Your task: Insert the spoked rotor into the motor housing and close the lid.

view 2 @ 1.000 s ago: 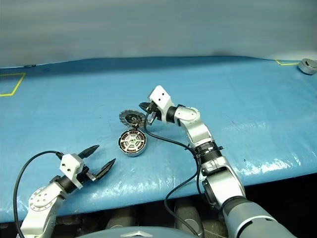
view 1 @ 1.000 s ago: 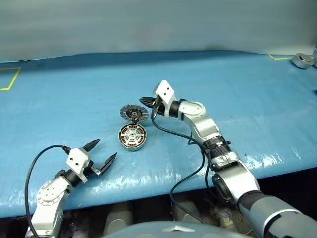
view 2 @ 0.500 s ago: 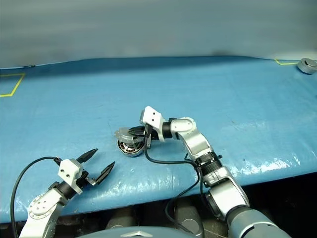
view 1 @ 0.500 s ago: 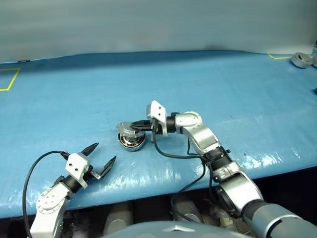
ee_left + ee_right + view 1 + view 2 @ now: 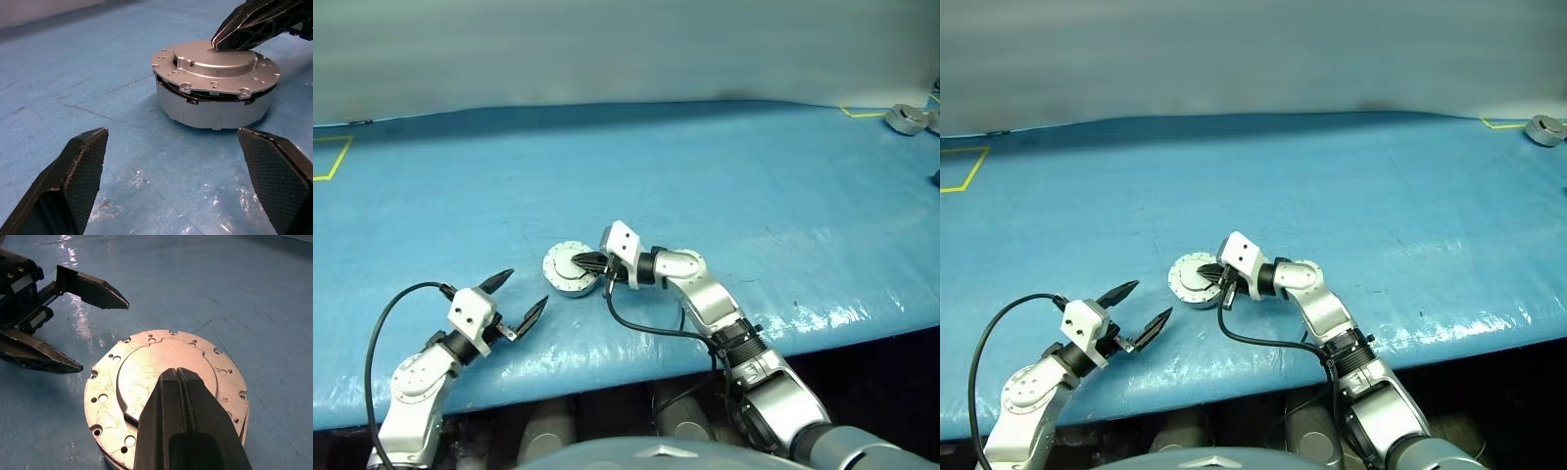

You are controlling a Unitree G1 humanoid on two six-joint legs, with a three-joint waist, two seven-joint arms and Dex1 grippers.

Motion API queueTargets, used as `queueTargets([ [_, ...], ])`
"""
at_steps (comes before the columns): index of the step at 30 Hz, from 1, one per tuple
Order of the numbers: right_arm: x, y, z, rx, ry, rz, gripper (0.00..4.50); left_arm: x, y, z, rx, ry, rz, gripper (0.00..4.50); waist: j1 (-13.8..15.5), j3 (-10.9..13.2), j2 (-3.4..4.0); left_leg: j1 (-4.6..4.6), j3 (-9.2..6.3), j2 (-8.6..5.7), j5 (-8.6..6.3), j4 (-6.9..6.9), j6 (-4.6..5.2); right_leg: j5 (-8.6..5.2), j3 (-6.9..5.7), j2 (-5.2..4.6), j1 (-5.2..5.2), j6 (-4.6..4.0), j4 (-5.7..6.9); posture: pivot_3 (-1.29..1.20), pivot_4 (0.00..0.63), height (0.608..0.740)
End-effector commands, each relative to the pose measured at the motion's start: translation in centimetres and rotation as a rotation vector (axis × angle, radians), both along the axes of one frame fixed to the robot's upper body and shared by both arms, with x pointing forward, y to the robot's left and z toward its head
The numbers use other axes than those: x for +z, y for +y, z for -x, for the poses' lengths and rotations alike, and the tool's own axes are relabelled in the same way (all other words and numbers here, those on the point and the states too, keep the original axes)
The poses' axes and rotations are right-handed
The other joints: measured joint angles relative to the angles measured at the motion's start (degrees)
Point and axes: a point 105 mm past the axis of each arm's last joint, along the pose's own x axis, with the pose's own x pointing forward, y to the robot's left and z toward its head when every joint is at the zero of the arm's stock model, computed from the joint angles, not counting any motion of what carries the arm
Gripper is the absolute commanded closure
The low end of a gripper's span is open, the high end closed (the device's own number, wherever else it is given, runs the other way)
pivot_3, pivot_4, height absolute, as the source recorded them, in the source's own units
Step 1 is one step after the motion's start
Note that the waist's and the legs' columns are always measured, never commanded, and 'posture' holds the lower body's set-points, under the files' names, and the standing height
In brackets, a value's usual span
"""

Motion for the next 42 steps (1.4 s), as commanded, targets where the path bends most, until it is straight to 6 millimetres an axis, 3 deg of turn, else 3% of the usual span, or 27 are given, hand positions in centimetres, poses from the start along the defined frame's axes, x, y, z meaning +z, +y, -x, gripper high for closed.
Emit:
queueTargets([
  [1, -0.3, -0.7, 0.0, -0.065, 0.041, -0.033, 4.48, -0.3, -0.4, 0.2, -0.013, -0.002, -0.002, 0.0, -0.1, 0.0, 0.0, 0.02, 0.01, 0.0, 0.0, -0.01, 0.0, 0.0, 0.01, 0.0, 0.01, 0.0, 0.0, 0.0, 0.15, 0.74],
  [4, 1.4, -1.2, -0.1, -0.118, 0.092, -0.18, 4.48, -0.1, -0.5, 0.0, -0.011, -0.013, 0.008, 0.0, 0.1, 0.0, -0.01, 0.01, -0.01, 0.0, 0.0, -0.03, 0.0, 0.0, 0.01, 0.0, -0.01, 0.0, 0.0, 0.0, 0.15, 0.74],
  [7, 2.3, -1.3, 0.7, -0.11, 0.066, -0.215, 4.31, -0.2, -0.8, 0.0, -0.022, -0.015, 0.02, 0.0, 0.2, 0.0, 0.0, -0.04, -0.02, 0.0, 0.0, -0.02, 0.0, -0.01, 0.0, 0.0, -0.05, -0.01, 0.0, 0.0, 0.15, 0.74],
  [9, 2.8, -1.1, 1.3, -0.087, 0.053, -0.228, 3.92, -0.4, -0.9, 0.2, -0.026, -0.01, 0.025, 0.0, 0.2, 0.0, 0.0, -0.04, -0.01, 0.0, 0.0, -0.02, 0.0, -0.01, 0.01, 0.0, -0.06, 0.0, 0.0, 0.0, 0.15, 0.74],
  [16, 4.2, -0.4, 1.0, -0.111, -0.057, -0.227, 1.64, -0.4, -0.8, 0.4, -0.036, -0.006, 0.031, 0.0, 0.3, 0.0, 0.0, -0.05, 0.0, 0.0, 0.0, -0.02, 0.0, -0.02, 0.01, 0.0, -0.07, 0.01, -0.01, 0.0, 0.15, 0.74],
  [24, 1.7, 1.4, 1.0, -0.111, 0.008, -0.192, 1.64, 0.0, -0.8, 0.6, -0.054, -0.007, 0.031, 0.0, 0.3, 0.0, -0.01, -0.05, 0.0, 0.01, 0.0, -0.04, 0.0, -0.02, 0.01, 0.0, -0.08, 0.0, -0.02, 0.0, 0.15, 0.74],
  [33, 0.6, 1.9, 0.8, -0.109, 0.018, -0.169, 1.64, 0.1, -0.9, 0.7, -0.066, -0.004, 0.02, 0.0, 0.3, 0.0, 0.0, -0.06, 0.0, 0.01, 0.0, -0.02, 0.0, -0.02, 0.01, 0.01, -0.08, 0.0, -0.02, 0.0, 0.15, 0.74],
  [41, 0.5, 2.3, 2.1, -0.019, 0.048, -0.161, 1.64, -0.1, -0.8, 0.6, -0.064, 0.003, 0.013, 0.0, 0.3, 0.0, 0.0, -0.06, 0.0, 0.01, 0.0, -0.03, 0.0, -0.02, 0.01, 0.01, -0.09, 0.0, -0.02, 0.0, 0.15, 0.74],
  [42, 0.4, 2.3, 2.2, -0.011, 0.046, -0.155, 1.46, -0.1, -0.9, 0.6, -0.063, 0.003, 0.012, 0.0, 0.3, 0.0, 0.0, -0.06, -0.01, 0.01, 0.0, -0.03, 0.0, -0.02, 0.01, 0.01, -0.09, 0.0, -0.02, 0.0, 0.15, 0.74],
])
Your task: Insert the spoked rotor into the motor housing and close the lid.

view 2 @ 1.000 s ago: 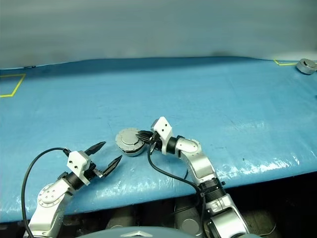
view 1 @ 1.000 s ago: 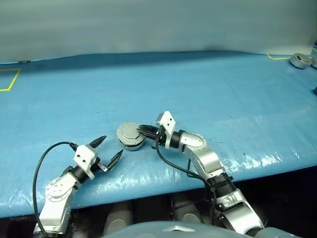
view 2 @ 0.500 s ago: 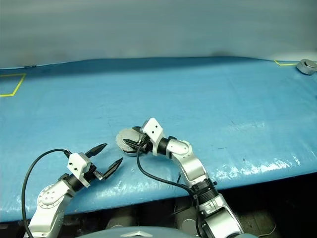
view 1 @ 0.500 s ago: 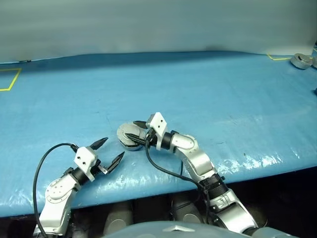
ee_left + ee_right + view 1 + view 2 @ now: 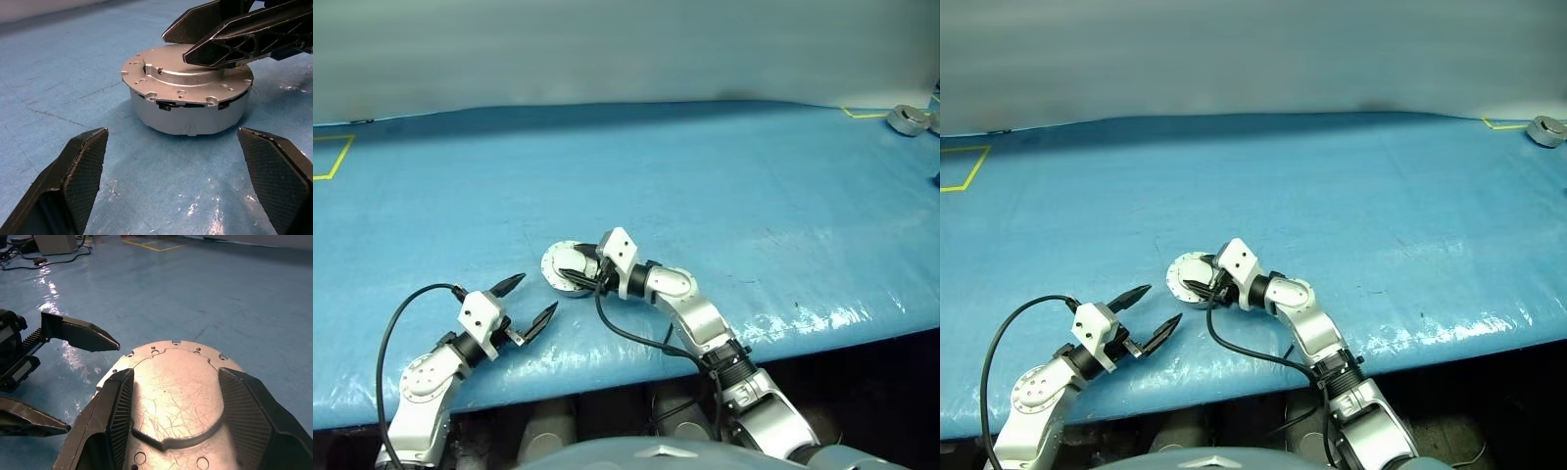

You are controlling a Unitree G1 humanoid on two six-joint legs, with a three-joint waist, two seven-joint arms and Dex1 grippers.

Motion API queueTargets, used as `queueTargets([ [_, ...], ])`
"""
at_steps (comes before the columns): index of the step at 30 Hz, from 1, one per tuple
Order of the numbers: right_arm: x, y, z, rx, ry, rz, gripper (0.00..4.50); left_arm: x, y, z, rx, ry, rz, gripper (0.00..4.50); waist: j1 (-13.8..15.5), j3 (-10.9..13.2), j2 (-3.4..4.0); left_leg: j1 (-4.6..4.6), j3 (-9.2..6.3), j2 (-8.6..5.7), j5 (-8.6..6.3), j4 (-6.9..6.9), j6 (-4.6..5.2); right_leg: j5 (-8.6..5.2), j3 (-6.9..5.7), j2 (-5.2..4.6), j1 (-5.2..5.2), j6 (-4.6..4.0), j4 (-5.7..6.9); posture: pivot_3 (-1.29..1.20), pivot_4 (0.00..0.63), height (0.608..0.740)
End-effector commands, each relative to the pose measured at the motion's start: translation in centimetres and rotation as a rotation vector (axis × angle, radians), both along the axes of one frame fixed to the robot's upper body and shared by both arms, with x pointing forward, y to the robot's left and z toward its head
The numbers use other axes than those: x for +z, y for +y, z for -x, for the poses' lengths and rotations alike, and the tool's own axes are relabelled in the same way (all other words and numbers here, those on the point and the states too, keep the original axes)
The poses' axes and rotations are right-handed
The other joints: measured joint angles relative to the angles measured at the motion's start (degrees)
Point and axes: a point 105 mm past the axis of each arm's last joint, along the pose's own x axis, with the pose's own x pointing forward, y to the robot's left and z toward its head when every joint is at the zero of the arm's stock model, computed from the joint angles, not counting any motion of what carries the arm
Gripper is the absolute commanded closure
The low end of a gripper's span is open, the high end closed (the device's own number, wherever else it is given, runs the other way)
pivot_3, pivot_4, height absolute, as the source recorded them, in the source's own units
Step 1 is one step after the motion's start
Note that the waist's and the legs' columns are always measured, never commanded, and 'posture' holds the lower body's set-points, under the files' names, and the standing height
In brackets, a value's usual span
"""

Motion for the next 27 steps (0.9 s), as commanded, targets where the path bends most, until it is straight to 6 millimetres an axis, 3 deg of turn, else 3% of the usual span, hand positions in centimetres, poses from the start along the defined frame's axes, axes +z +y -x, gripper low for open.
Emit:
queueTargets([
  [1, 0.6, 0.7, 1.0, 0.062, -0.017, -0.016, 1.27, 0.8, -0.1, -0.2, -0.01, -0.031, -0.006, 0.0, 0.0, 0.0, 0.0, 0.0, 0.0, 0.0, 0.0, 0.0, 0.0, 0.0, 0.0, 0.0, 0.0, 0.0, 0.0, 0.0, 0.15, 0.74],
  [5, 0.7, 0.7, 0.3, 0.005, -0.07, -0.001, 0.12, 0.7, -0.2, -0.2, -0.012, -0.03, -0.007, 0.0, 0.0, 0.0, 0.0, 0.01, 0.0, 0.0, 0.0, 0.0, 0.0, 0.0, 0.0, 0.0, 0.0, 0.0, 0.01, 0.0, 0.15, 0.74],
  [17, 0.0, 1.2, -0.5, -0.015, -0.078, 0.032, 0.12, 0.6, -0.2, -0.1, -0.005, -0.03, -0.007, 0.0, 0.0, 0.0, 0.0, 0.0, 0.01, 0.0, 0.0, 0.0, 0.0, 0.0, 0.0, 0.0, 0.0, 0.0, 0.0, 0.0, 0.15, 0.74],
  [20, -0.2, 1.1, -0.3, -0.001, -0.077, 0.046, 0.67, 0.7, 0.0, 0.1, 0.0, -0.031, -0.011, 0.0, 0.0, 0.0, 0.0, 0.01, 0.01, 0.0, 0.0, 0.01, 0.0, 0.0, 0.0, 0.0, 0.0, 0.0, 0.01, 0.0, 0.15, 0.74],
  [22, -0.3, 0.8, -0.2, 0.016, -0.099, 0.073, 1.36, 0.7, 0.2, 0.2, 0.004, -0.03, -0.013, 0.0, 0.0, 0.0, 0.0, 0.01, 0.01, 0.0, 0.0, 0.01, 0.0, 0.0, 0.0, 0.0, 0.0, 0.0, 0.0, 0.0, 0.15, 0.74],
  [27, 1.0, 0.5, 0.1, 0.047, -0.089, 0.029, 1.49, 0.6, 0.4, 0.5, 0.006, -0.018, -0.017, 0.0, 0.0, 0.0, 0.0, 0.0, 0.01, 0.0, 0.0, 0.0, 0.0, 0.0, 0.0, -0.01, 0.01, 0.0, -0.01, 0.0, 0.15, 0.74],
])
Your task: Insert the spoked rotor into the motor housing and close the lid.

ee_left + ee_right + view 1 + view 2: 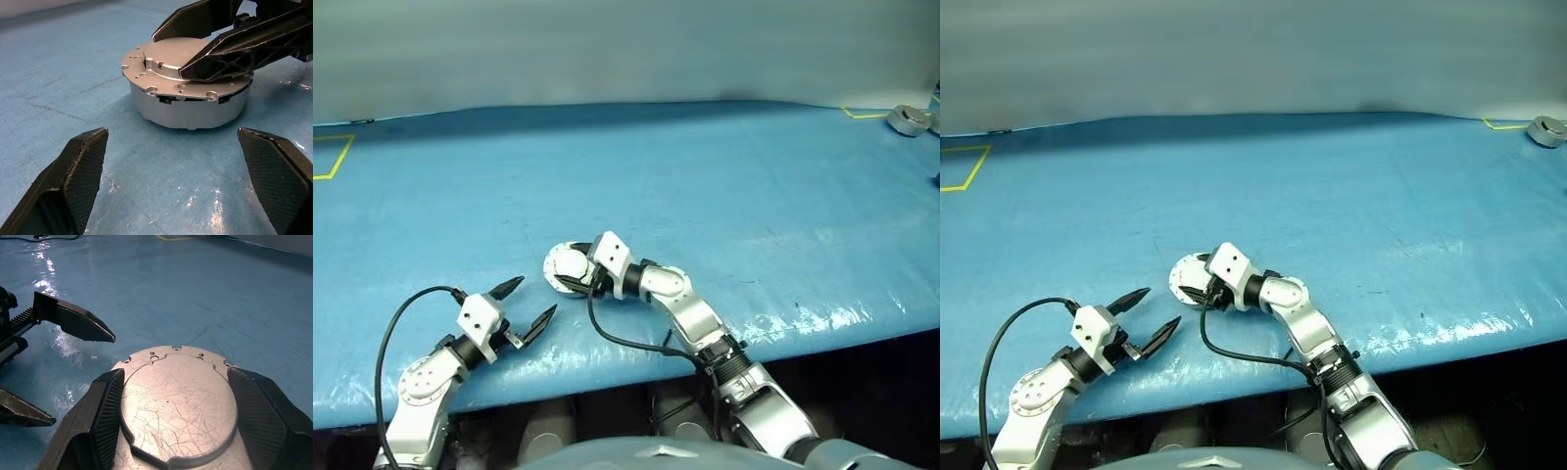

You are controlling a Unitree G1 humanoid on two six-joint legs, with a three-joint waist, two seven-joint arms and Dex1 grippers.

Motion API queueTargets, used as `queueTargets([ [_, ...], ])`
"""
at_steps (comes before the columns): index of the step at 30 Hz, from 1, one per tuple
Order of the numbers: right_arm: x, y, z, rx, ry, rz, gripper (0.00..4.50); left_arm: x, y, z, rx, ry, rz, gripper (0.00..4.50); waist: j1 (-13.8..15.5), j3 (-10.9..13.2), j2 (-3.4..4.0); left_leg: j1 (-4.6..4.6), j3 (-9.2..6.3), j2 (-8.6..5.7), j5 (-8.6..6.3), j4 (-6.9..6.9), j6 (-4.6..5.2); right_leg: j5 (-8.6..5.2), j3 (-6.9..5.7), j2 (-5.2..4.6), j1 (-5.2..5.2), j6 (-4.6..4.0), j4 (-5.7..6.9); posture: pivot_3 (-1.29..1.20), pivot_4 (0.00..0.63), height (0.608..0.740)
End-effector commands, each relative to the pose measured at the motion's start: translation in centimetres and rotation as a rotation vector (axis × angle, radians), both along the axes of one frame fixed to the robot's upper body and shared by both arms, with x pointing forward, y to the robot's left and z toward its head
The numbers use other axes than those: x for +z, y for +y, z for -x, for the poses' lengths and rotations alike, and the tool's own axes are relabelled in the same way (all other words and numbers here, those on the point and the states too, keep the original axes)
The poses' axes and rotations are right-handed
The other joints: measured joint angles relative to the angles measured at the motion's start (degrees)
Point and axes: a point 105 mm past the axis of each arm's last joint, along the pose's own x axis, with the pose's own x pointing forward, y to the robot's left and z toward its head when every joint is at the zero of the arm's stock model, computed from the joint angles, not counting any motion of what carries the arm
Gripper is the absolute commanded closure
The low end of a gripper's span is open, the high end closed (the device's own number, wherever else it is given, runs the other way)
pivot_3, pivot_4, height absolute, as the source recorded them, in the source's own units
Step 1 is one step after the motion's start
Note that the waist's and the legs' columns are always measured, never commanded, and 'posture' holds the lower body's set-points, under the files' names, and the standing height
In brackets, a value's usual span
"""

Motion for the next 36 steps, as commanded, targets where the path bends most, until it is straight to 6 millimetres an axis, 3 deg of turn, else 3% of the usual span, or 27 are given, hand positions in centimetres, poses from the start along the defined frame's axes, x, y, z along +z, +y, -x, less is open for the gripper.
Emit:
queueTargets([
  [1, 1.5, 0.3, 0.5, 0.037, 0.001, -0.054, 1.49, 1.0, 0.1, 0.0, -0.001, -0.04, -0.009, 0.0, 0.0, 0.0, 0.0, 0.0, 0.0, 0.0, 0.0, 0.0, 0.0, 0.0, 0.0, 0.0, 0.0, 0.0, 0.0, 0.0, 0.15, 0.74],
  [9, 1.7, 0.5, 0.5, 0.041, 0.01, -0.053, 1.49, 1.0, -0.2, -0.3, -0.009, -0.038, -0.004, 0.0, 0.0, 0.0, 0.01, 0.0, 0.0, 0.0, 0.0, -0.01, 0.0, 0.0, 0.0, 0.01, -0.01, 0.0, 0.0, 0.0, 0.15, 0.74],
  [22, -1.7, 0.2, -0.2, -0.002, 0.049, 0.078, 1.49, 1.0, -0.2, -0.2, 0.001, -0.04, 0.0, 0.0, -0.3, 0.0, 0.0, 0.13, 0.01, 0.01, 0.0, 0.01, 0.0, 0.0, 0.01, 0.02, 0.1, -0.01, 0.04, 0.0, 0.15, 0.74],
  [30, -4.8, -1.0, -0.7, -0.05, 0.118, 0.257, 1.49, 1.0, -0.2, -0.3, 0.022, -0.034, 0.021, 0.0, -0.6, -0.3, 0.15, 0.28, 0.02, 0.05, 0.01, 0.02, 0.01, 0.02, 0.01, 0.06, 0.2, -0.05, 0.09, 0.0, 0.15, 0.74],
  [36, -4.4, -1.8, -0.9, -0.044, 0.124, 0.281, 1.49, 0.9, -0.2, -0.1, 0.018, -0.027, 0.02, 0.0, -0.5, -0.8, 0.37, 0.36, 0.01, 0.06, 0.02, 0.06, 0.02, 0.01, 0.01, 0.06, 0.26, -0.07, 0.07, 0.0, 0.15, 0.74],
])
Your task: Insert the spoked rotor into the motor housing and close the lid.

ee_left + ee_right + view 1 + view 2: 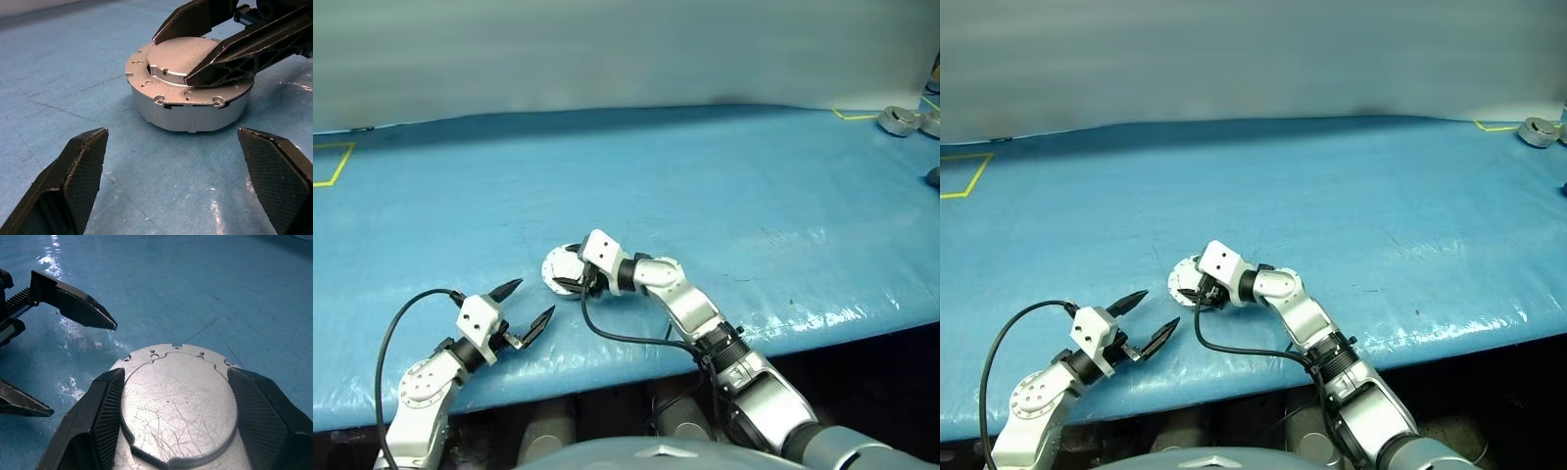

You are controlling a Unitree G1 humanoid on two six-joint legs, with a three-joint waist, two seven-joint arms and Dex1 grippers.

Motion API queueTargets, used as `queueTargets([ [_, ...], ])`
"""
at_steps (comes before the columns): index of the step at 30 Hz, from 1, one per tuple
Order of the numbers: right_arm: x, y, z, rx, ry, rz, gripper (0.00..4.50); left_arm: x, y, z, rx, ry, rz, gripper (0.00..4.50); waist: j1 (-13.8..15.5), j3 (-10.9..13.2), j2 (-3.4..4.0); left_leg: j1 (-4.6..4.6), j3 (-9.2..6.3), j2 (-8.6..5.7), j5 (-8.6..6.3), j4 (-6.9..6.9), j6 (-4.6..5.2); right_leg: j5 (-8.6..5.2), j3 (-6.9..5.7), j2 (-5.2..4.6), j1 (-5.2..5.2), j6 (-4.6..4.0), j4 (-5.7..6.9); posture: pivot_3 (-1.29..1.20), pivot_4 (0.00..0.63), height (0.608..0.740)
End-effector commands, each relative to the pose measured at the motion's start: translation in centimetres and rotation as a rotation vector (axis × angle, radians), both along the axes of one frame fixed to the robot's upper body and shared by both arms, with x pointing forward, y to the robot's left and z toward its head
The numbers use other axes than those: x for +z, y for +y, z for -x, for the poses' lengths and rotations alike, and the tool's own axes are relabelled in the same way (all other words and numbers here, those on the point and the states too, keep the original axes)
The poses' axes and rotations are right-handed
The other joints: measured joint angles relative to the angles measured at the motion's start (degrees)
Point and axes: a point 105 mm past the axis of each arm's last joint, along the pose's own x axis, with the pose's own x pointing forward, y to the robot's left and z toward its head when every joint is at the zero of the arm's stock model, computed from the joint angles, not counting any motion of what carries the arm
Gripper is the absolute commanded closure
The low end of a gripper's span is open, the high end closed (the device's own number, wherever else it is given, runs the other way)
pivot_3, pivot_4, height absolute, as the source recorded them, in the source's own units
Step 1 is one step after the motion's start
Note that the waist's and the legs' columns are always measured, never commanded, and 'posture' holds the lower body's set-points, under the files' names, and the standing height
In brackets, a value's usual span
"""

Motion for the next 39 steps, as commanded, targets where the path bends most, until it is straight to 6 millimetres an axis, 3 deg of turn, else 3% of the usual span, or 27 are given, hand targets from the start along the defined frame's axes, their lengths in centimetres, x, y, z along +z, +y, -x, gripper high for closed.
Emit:
queueTargets([
  [1, -3.3, -2.6, -0.4, -0.071, 0.086, 0.145, 1.49, 1.2, -0.3, -0.1, -0.01, -0.045, 0.01, 0.0, 0.1, -0.1, 0.07, 0.0, 0.0, -0.01, 0.0, 0.01, 0.0, 0.0, 0.0, -0.01, -0.01, 0.0, -0.01, 0.0, 0.15, 0.74],
  [12, -1.7, -2.7, -0.3, -0.07, 0.083, 0.111, 1.49, 1.2, -0.6, -0.4, -0.027, -0.046, 0.009, 0.0, 0.8, -0.1, 0.08, -0.08, -0.01, -0.05, 0.0, -0.03, 0.0, 0.0, -0.01, -0.06, -0.03, 0.01, -0.07, 0.0, 0.15, 0.74],
  [19, -3.4, -3.0, -0.2, -0.082, 0.111, 0.169, 1.49, 1.3, -0.8, -0.4, -0.03, -0.048, 0.013, 0.0, 0.8, -0.1, 0.08, -0.1, -0.01, -0.05, -0.01, -0.06, -0.01, -0.01, -0.01, -0.06, -0.04, 0.01, -0.08, 0.0, 0.15, 0.74],
  [28, -4.7, -3.5, -0.4, -0.125, 0.142, 0.221, 1.49, 3.5, -1.2, -1.9, 0.003, -0.076, 0.203, 0.0, 0.7, -0.2, 0.07, 0.1, -0.04, -0.03, 0.01, 0.0, 0.02, -0.01, -0.02, -0.04, -0.08, 0.01, -0.07, 0.0, 0.15, 0.74],
  [37, -4.6, -3.5, -0.5, -0.14, 0.139, 0.214, 1.49, 3.6, -1.6, -2.5, -0.028, -0.065, 0.204, 2.9, 0.5, -0.4, 0.1, 0.1, -0.03, -0.03, 0.02, -0.03, 0.03, -0.01, -0.02, -0.03, -0.05, 0.01, -0.07, 0.0, 0.15, 0.74],
  [38, -4.6, -3.5, -0.5, -0.143, 0.138, 0.213, 1.49, 3.5, -1.6, -2.5, -0.033, -0.06, 0.204, 2.9, 0.5, -0.4, 0.1, 0.1, -0.03, -0.03, 0.02, -0.02, 0.03, -0.01, -0.02, -0.03, -0.08, 0.01, -0.07, 0.0, 0.15, 0.74],
  [39, -4.7, -3.6, -0.5, -0.145, 0.138, 0.213, 1.49, 3.4, -1.7, -2.6, -0.033, -0.053, 0.209, 3.19, 0.6, -0.4, 0.1, 0.1, -0.03, -0.03, 0.02, -0.01, 0.03, -0.01, -0.02, -0.03, -0.09, 0.01, -0.08, 0.0, 0.15, 0.74],
])
